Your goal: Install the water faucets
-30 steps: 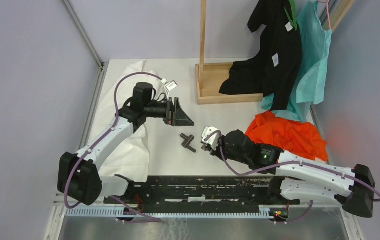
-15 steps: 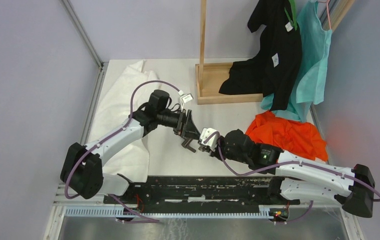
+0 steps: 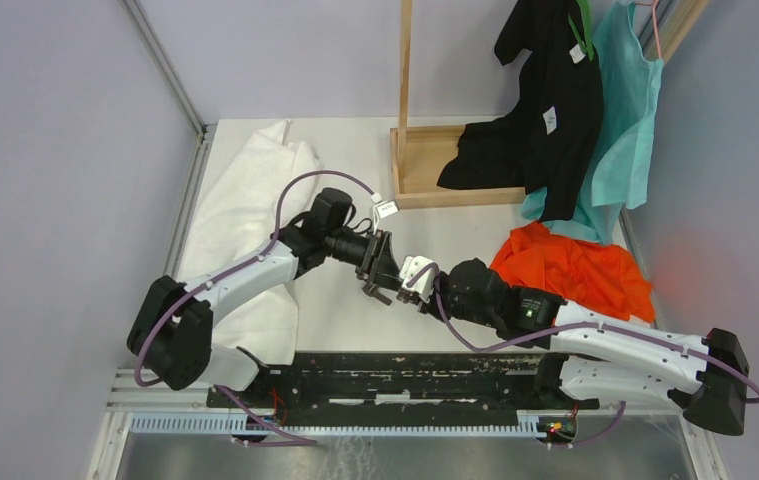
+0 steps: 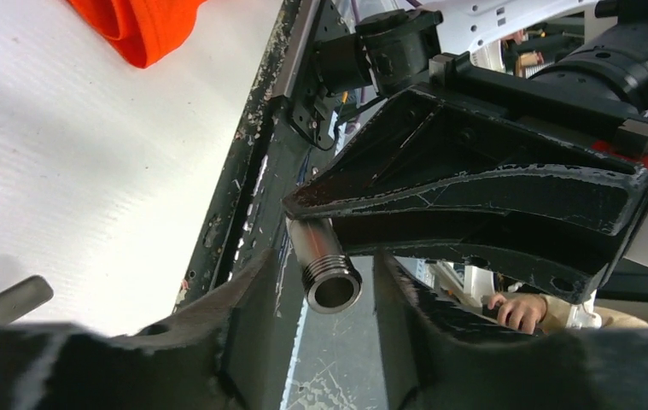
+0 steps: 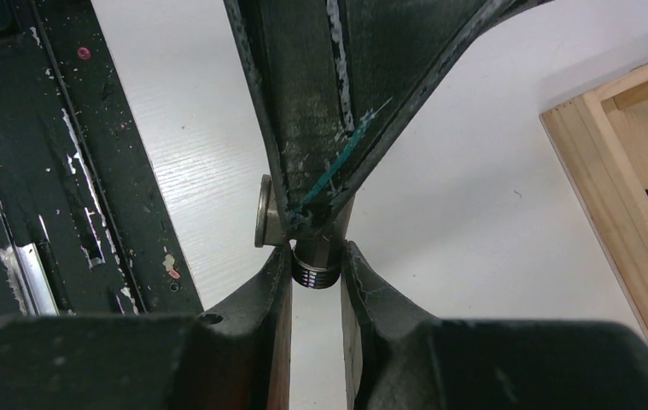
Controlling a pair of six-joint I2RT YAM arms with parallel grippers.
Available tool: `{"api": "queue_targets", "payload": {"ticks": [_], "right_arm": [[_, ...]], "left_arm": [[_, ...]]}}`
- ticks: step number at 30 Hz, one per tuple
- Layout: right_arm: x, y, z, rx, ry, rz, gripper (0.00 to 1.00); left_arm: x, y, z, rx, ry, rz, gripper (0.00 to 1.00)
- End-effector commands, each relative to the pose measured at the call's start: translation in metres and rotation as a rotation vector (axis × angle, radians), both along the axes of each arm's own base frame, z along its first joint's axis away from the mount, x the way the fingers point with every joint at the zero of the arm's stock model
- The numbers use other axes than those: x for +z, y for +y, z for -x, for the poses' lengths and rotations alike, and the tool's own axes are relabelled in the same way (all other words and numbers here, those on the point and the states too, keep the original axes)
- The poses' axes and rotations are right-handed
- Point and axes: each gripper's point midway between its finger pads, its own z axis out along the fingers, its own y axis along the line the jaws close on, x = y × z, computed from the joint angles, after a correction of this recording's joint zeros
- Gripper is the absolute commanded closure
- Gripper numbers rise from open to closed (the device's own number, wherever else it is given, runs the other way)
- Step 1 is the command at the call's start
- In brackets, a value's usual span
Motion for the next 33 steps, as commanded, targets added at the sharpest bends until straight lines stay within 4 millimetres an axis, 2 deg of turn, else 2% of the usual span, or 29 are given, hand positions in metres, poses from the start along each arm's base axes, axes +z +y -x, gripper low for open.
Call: {"api": "queue_targets", "payload": {"ticks": [1,8,11,12,13,14,16,18,20,21,25,28,30,33], "right_arm": [[0.023,0.012,-0.004,0.019,-0.042,-0.072,0.99],[0.018,0.012,-0.004,0.020,-0.034,-0.062,0.99],[0.017,0.011,-0.004,-0.003,-0.010,-0.058,0.99],[0.017,0.011,-0.004,-0.011,0.003,-0.052,0.94],[0.017,0.010,-0.002,-0.019,0.019,-0.050,0.83],[0.017,0.009,-0.002,-0.030,0.035,-0.052,0.65],[0.019,0.006,0.000,-0.049,0.058,-0.068,0.43],[0.021,0.002,-0.001,-0.082,0.060,-0.097,0.28],[0.025,-0.005,-0.004,-0.124,0.052,-0.131,0.05],[0.028,-0.009,-0.006,-0.151,0.041,-0.152,0.01],[0.042,-0.033,-0.016,-0.289,0.011,-0.223,0.00],[0.049,-0.049,-0.026,-0.409,0.003,-0.264,0.00],[0.052,-0.056,-0.031,-0.490,0.030,-0.300,0.00],[0.047,-0.067,-0.042,-0.645,0.126,-0.318,0.00]], "left_arm": [[0.008,-0.010,0.009,-0.051,0.025,0.041,0.55],[0.008,-0.016,0.007,-0.051,0.030,0.035,0.96],[0.011,-0.017,0.001,-0.022,0.004,0.028,0.97],[0.010,-0.017,-0.003,-0.004,-0.004,0.016,0.97],[0.008,-0.017,-0.007,0.018,-0.015,-0.006,0.97],[0.004,-0.014,-0.013,0.043,-0.041,-0.039,0.97],[-0.005,-0.007,-0.025,0.099,-0.076,-0.111,0.97],[-0.009,0.001,-0.038,0.158,-0.099,-0.151,0.97],[-0.010,0.011,-0.054,0.232,-0.120,-0.180,0.97],[-0.010,0.016,-0.063,0.274,-0.138,-0.199,0.97],[-0.010,0.041,-0.104,0.469,-0.269,-0.287,0.97],[0.001,0.054,-0.131,0.655,-0.365,-0.276,0.97],[0.005,0.068,-0.149,0.797,-0.437,-0.264,0.97],[0.006,0.096,-0.171,1.002,-0.645,-0.323,0.97]]}}
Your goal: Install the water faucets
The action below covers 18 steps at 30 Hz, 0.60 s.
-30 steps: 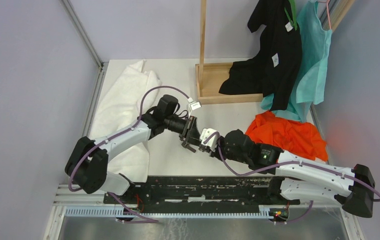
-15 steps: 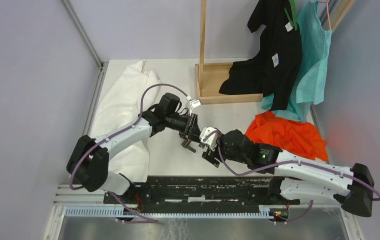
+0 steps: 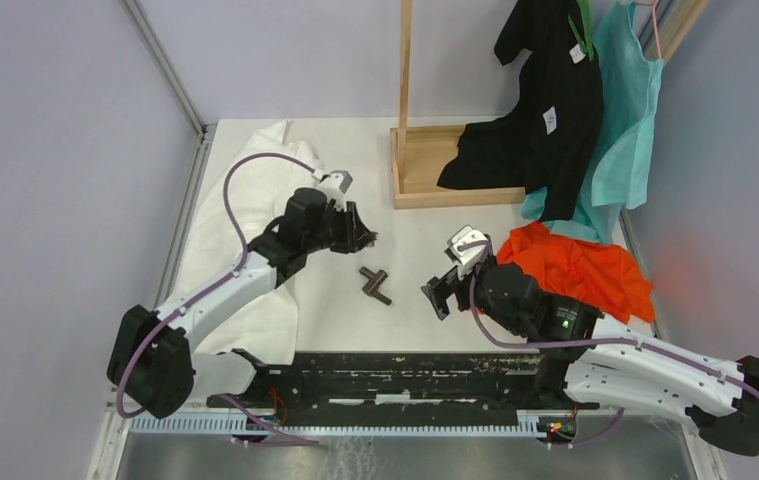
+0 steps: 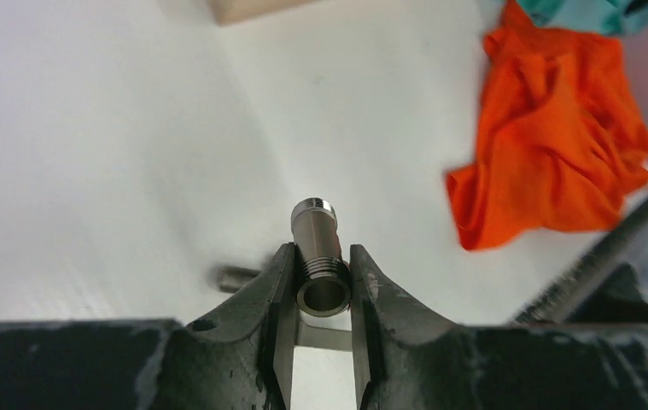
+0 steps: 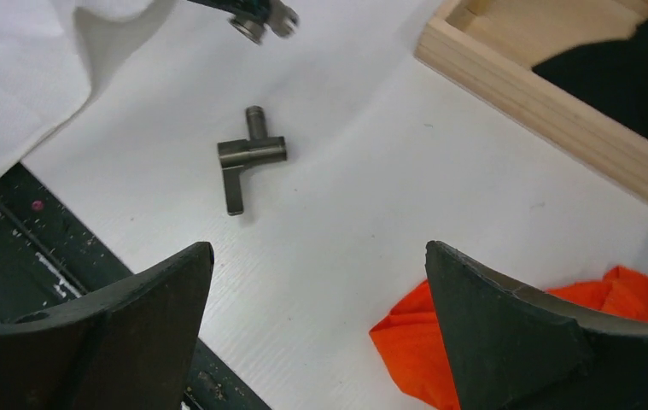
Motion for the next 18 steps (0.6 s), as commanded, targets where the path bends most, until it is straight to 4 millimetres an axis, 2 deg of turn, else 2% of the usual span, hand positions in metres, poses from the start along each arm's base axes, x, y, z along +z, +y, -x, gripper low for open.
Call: {"api": "queue_targets", "payload": {"ticks": [1,6,11,15,18], "right_arm": [[0.000,-0.018,-0.021,-0.253,0.136,-0.072,0.00],[-0.021,-0.007,-0.023,-0.252,0.246,-0.013,0.00],[-0.024,0.007,-0.024,-0.221,0.275,-0.046,0.00],[-0.024,0.011,-0.024,-0.216,0.276,-0.068,0.00],[-0.023,0.013,-0.024,-0.203,0.273,-0.061,0.00]], "left_arm": [[0.030,0.041,-0.054,0.331,-0.395,-0.085,0.97],[0.017,0.063,-0.060,0.411,-0.587,-0.132,0.97],[-0.008,0.090,-0.066,0.582,-0.587,-0.199,0.97],[-0.022,0.095,-0.062,0.651,-0.597,-0.218,0.97],[-0.040,0.085,-0.062,0.629,-0.576,-0.265,0.97]]}}
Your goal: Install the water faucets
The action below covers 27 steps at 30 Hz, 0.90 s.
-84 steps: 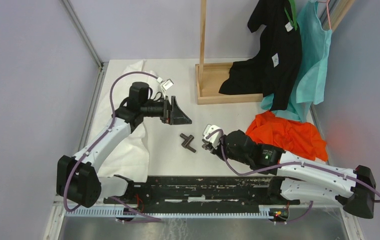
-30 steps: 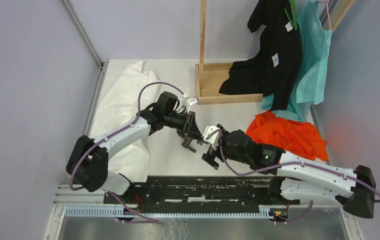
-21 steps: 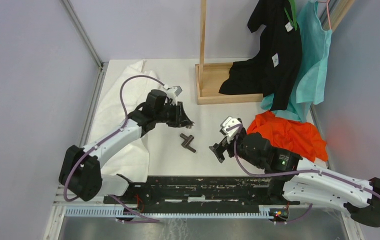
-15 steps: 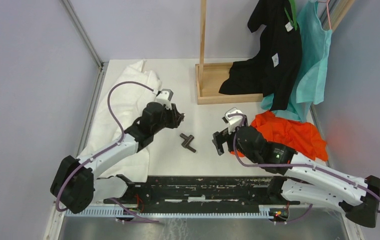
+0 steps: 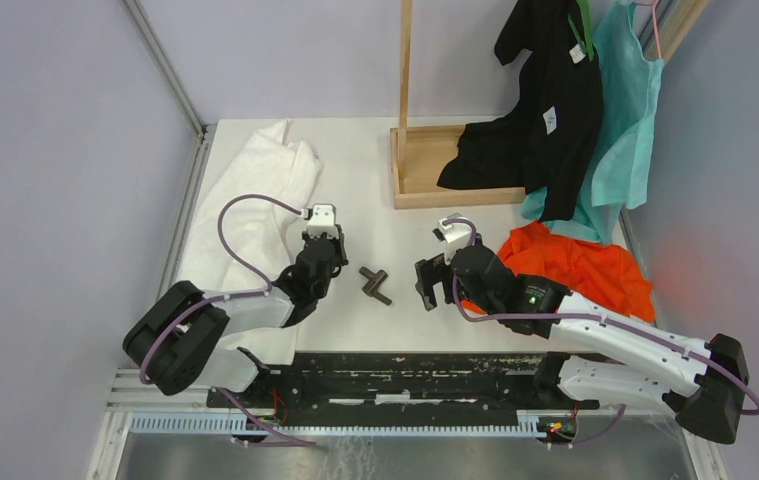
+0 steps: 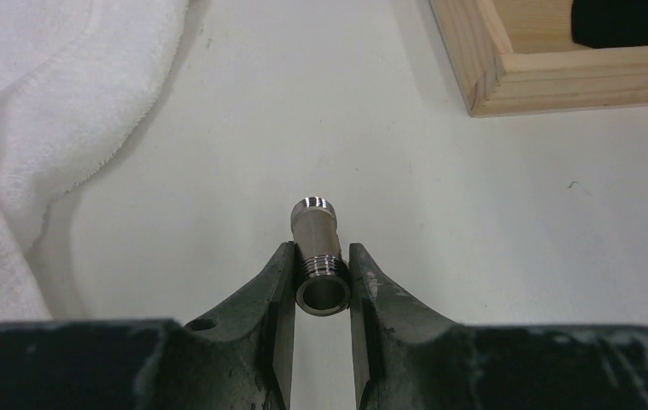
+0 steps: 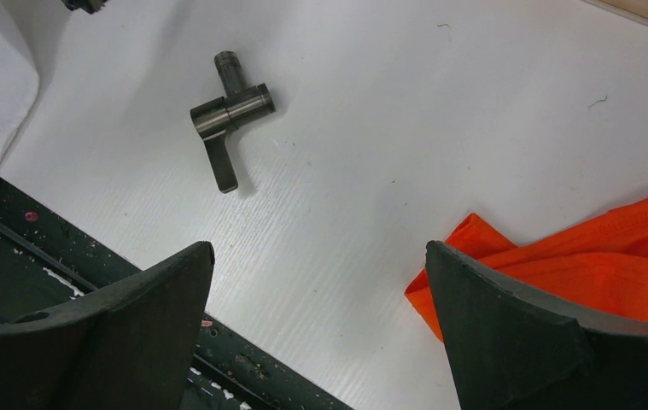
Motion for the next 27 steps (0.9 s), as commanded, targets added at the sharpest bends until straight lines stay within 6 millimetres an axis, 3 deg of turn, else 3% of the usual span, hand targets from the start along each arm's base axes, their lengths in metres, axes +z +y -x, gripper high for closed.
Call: {"api": "queue_targets", "payload": {"ticks": [1,6,17,23,25,27], "right_arm": [[0.026,0.013,-0.006,0.005,-0.035,-0.082,0.00],[0.031,0.009,-0.006,-0.004,-0.038,-0.079,0.00],[0.028,0.002,-0.002,-0.017,-0.030,-0.073,0.00],[0.026,0.000,-0.002,-0.019,-0.030,-0.064,0.00],[0.025,0.000,-0.002,-0.019,-0.030,-0.061,0.00],[0.024,0.000,-0.002,-0.016,-0.027,-0.057,0.00]], "left_arm": [[0.014,-0.001,-0.012,0.101,-0.106,-0.024,0.97],[0.005,-0.004,-0.010,0.140,-0.127,0.016,0.97],[-0.039,-0.009,-0.006,0.132,-0.036,0.019,0.97],[-0.049,-0.011,-0.002,0.133,0.004,0.041,0.97],[-0.055,-0.011,0.001,0.132,0.019,0.041,0.94],[-0.060,-0.010,0.003,0.133,0.036,0.046,0.84]]}}
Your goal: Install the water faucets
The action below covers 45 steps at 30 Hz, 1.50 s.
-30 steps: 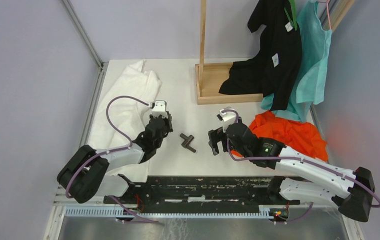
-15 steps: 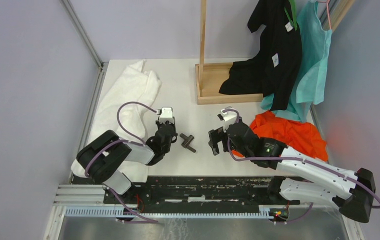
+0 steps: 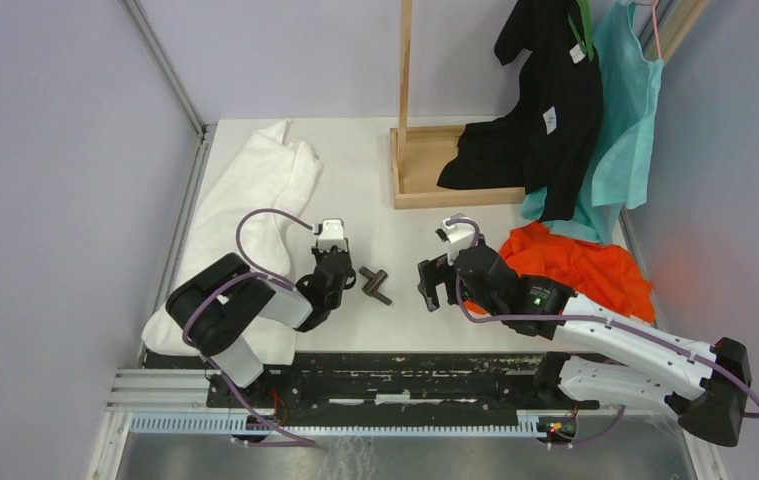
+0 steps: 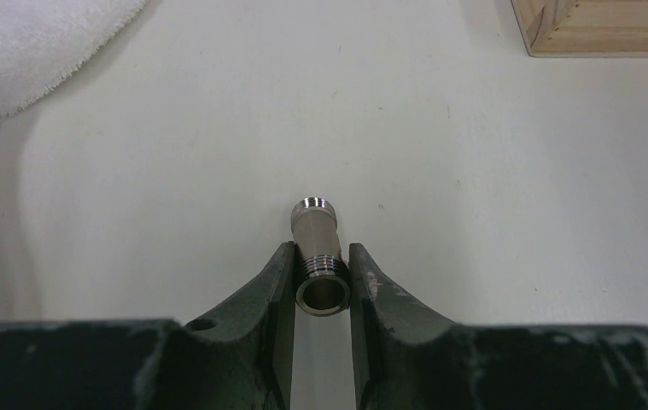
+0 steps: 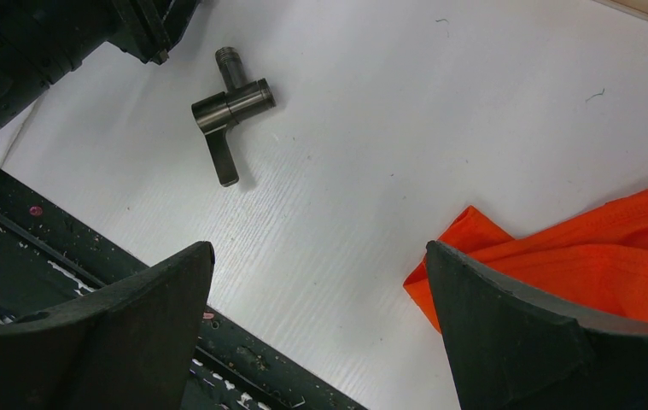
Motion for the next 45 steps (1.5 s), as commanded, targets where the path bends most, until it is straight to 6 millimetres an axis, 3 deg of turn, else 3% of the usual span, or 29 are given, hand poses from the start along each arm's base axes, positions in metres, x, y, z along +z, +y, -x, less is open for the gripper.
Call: {"api": "queue_targets", "payload": {"ticks": [1,5,9,15,19,21,29,34,45], "right_arm": [[0.019,0.004,-0.006,-0.020,-0.032,-0.047,0.00],[0.017,0.004,-0.006,-0.017,-0.027,-0.042,0.00],[0.017,0.004,-0.006,-0.015,-0.030,-0.040,0.00],[0.014,0.003,-0.007,-0.017,-0.029,-0.019,0.00],[0.012,0.005,-0.007,-0.008,-0.019,-0.012,0.00],[0.011,0.006,-0.006,-0.003,-0.017,-0.016,0.00],[0.008,0.009,-0.004,0.023,-0.012,-0.008,0.00],[0.008,0.005,-0.003,0.020,-0.014,-0.005,0.00],[0.005,0.005,-0.002,0.016,-0.006,-0.005,0.00]], "left_arm": [[-0.001,-0.004,-0.001,0.037,-0.006,0.080,0.82],[-0.005,-0.007,0.004,0.034,0.011,0.083,0.77],[-0.001,-0.009,0.006,0.028,0.021,0.076,0.57],[0.010,-0.006,0.009,0.032,0.037,0.058,0.48],[0.027,-0.006,0.010,0.032,0.039,0.054,0.38],[0.033,-0.007,0.011,0.022,0.053,0.047,0.28],[0.056,-0.017,0.012,0.015,0.104,0.102,0.17],[0.051,-0.019,0.014,-0.001,0.198,0.019,0.16],[0.023,-0.043,0.009,0.056,0.593,-0.134,0.29]]}}
